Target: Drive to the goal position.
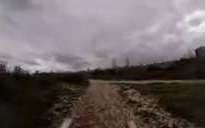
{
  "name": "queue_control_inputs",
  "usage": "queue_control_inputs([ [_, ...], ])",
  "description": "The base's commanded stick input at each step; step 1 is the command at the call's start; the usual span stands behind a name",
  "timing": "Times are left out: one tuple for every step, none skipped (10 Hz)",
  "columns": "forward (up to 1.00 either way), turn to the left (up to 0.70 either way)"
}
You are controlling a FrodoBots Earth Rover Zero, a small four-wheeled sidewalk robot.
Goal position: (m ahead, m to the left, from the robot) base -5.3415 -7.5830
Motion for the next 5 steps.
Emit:
queue_control_inputs([
  [0.7,0.0],
  [0.7,0.0],
  [0.7,-0.31],
  [0.7,-0.35],
  [0.7,-0.32],
])
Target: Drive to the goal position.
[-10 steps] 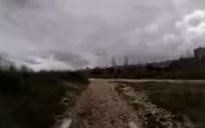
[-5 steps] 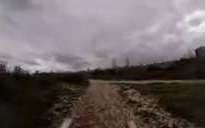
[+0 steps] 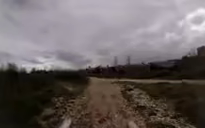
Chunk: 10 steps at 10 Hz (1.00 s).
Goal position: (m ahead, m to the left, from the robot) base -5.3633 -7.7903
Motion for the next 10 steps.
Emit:
queue_control_inputs([
  [0.7,-0.24],
  [0.7,0.0],
  [0.7,0.0],
  [0.7,0.0],
  [0.7,0.0],
  [0.7,0.0],
  [0.7,0.0],
  [0.7,0.0],
  [0.7,0.0],
  [0.7,0.0],
])
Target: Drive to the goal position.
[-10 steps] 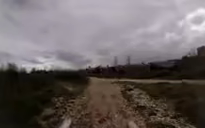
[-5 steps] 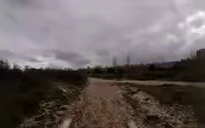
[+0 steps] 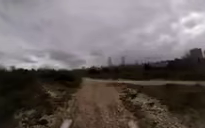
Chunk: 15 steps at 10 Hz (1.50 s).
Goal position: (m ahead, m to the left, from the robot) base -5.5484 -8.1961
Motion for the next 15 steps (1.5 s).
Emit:
queue_control_inputs([
  [0.7,0.0],
  [0.67,0.0],
  [0.6,0.0],
  [0.61,0.0],
  [0.65,0.0],
  [0.68,0.0],
  [0.69,0.0],
  [0.69,0.0],
  [0.69,0.0],
  [0.69,0.0],
  [0.69,0.0],
  [0.7,0.0],
  [0.7,0.0],
  [0.7,0.0],
  [0.7,0.0],
])
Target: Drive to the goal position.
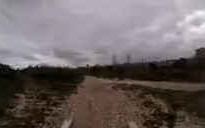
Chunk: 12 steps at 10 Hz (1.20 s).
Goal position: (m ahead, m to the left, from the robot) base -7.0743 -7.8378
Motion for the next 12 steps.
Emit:
queue_control_inputs([
  [0.7,0.0],
  [0.7,0.0],
  [0.7,0.0],
  [0.7,0.0],
  [0.7,0.0],
  [0.7,0.0],
  [0.7,0.0],
  [0.7,0.0],
  [0.7,0.0],
  [0.7,0.0],
  [0.7,0.0],
  [0.7,0.0],
])
